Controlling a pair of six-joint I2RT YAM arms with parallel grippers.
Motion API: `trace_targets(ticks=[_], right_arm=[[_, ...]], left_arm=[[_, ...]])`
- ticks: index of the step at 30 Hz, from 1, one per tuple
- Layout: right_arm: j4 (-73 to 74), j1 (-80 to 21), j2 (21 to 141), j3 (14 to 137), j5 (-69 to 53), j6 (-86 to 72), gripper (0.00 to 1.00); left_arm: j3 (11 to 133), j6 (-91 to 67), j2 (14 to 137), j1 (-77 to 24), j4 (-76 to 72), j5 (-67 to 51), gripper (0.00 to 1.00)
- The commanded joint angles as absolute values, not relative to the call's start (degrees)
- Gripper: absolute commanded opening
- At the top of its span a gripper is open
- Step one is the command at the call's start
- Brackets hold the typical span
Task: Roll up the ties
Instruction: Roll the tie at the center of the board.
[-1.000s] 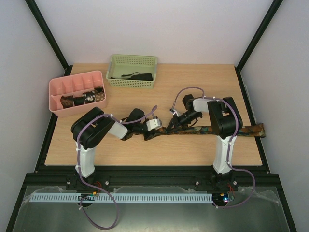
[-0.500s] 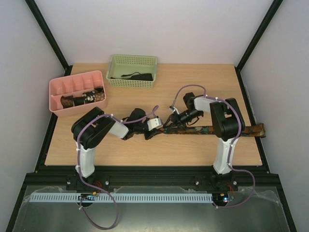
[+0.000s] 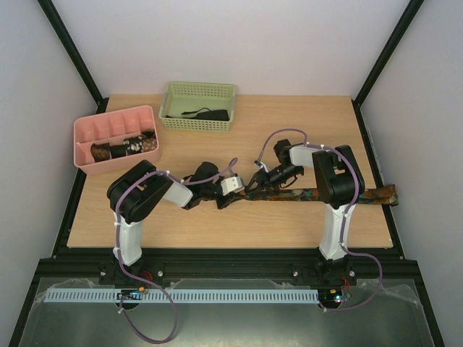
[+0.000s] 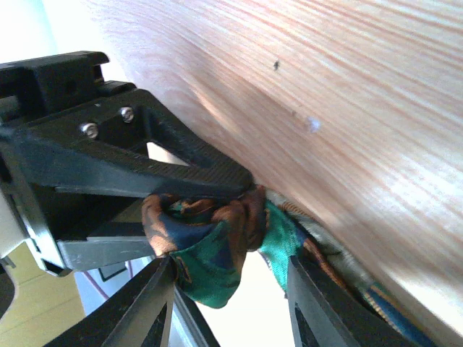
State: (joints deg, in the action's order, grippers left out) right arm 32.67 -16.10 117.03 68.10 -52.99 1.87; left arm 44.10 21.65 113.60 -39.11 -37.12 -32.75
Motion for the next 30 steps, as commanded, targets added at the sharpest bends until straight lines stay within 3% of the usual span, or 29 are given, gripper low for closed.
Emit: trace_targets(ticks=[1, 8, 12, 13, 17, 22, 30], right_arm=[[30.8, -16.2, 117.9, 68.8, -52.0, -1.1, 0.43], [29.7, -16.7, 117.0, 69.6, -55.3, -2.2, 0.39], [31.2, -16.6, 116.8, 69.1, -54.9, -1.5, 0.04], [31.8, -16.6, 116.3, 68.4, -54.5, -1.0, 0.02], [30.8, -16.6, 114.8, 63.0, -52.5, -1.0, 0.01], [26.0, -16.6, 115.2, 60.2, -49.1, -2.5, 0.02], [22.2, -16.0, 118.8, 60.3, -44.9, 0.2, 0.01]], left_arm=[[43.0, 22.5, 115.7, -39.6, -29.5, -29.9, 0.21], [43.3, 22.6, 116.0, -39.6, -29.3, -30.0, 0.21], [43.4, 21.9, 116.1, -39.5, -29.3, -29.4, 0.21], [43.6, 20.9, 116.0, -39.3, -29.3, -29.2, 0.22], [42.5, 19.3, 114.7, -38.9, -32.6, -30.9, 0.32], [40.0, 19.0, 112.5, -38.7, -36.9, -33.9, 0.58], [38.3, 17.1, 114.5, -38.1, -43.4, -38.0, 0.69]])
